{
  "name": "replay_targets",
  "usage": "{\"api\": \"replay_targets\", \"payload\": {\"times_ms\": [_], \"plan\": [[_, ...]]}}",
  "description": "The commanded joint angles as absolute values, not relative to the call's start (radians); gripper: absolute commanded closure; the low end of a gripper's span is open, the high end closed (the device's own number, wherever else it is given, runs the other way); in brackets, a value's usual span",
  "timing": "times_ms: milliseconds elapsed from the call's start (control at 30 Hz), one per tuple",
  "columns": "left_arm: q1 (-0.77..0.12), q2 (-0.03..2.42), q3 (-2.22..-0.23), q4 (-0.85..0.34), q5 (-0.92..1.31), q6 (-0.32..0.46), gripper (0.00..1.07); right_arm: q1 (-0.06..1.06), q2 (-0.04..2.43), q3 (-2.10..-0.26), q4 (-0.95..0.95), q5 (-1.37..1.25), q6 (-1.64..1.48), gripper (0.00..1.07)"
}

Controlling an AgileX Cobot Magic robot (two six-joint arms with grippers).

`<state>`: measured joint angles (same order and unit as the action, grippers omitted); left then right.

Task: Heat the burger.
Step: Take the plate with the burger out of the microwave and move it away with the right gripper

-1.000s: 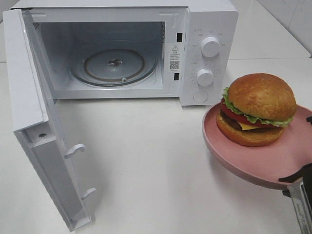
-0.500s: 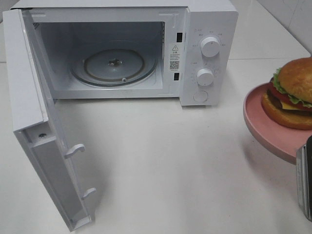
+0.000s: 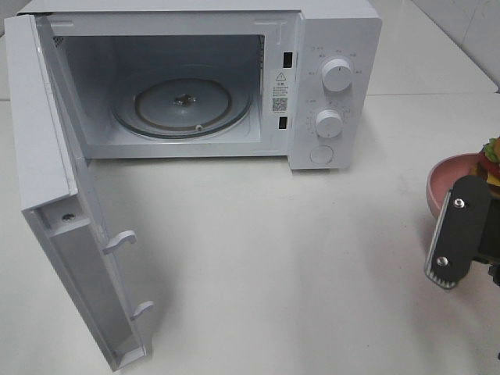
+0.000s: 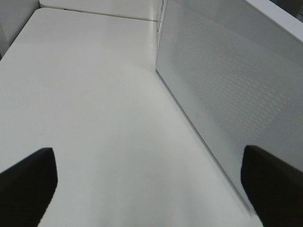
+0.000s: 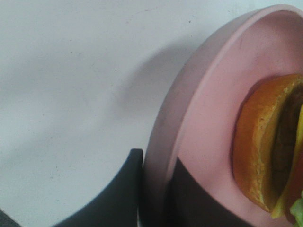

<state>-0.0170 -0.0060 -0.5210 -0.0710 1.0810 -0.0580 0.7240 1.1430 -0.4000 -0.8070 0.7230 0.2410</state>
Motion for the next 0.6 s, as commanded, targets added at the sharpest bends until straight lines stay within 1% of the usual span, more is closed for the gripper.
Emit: {"api": "replay_targets", "payload": {"times_ms": [33, 67, 167, 233, 333, 400, 500, 567, 600], "plan": [[-0.017, -0.023, -0.518, -0.073, 1.069, -0.054, 0.09, 0.724, 1.191, -0.429, -0.877, 0.766, 0.339, 1.07], [-0.017, -0.023, -0.518, -0.073, 1.069, -0.054, 0.09, 0.724, 1.233, -0.447, -0.889, 0.806, 0.418, 1.07], [-0.017, -0.023, -0.518, -0.073, 1.069, -0.054, 0.09, 0.724, 1.251, -0.459, -0.897, 0.823, 0.450, 1.07], [-0.017, -0.023, -0.518, -0.073, 1.069, -0.054, 0.09, 0.724, 1.338, -0.506, -0.917, 0.900, 0.617, 1.07], [-0.017, -0.023, -0.518, -0.073, 1.069, -0.054, 0.09, 0.724, 1.353, -0.517, -0.917, 0.912, 0.647, 1.07], [-0.017, -0.023, -0.518, -0.073, 1.069, -0.054, 0.09, 0.724, 1.416, -0.560, -0.917, 0.952, 0.770, 1.07], [-0.017, -0.023, -0.518, -0.073, 1.069, -0.054, 0.09, 0.724, 1.431, -0.572, -0.917, 0.959, 0.793, 1.07], [-0.017, -0.023, -0.518, -0.073, 1.069, -0.054, 0.09, 0.721, 1.490, -0.619, -0.917, 1.001, 0.888, 1.07], [-0.017, -0.023, -0.518, -0.073, 1.069, -0.054, 0.09, 0.721, 1.490, -0.619, -0.917, 1.001, 0.888, 1.07]]}}
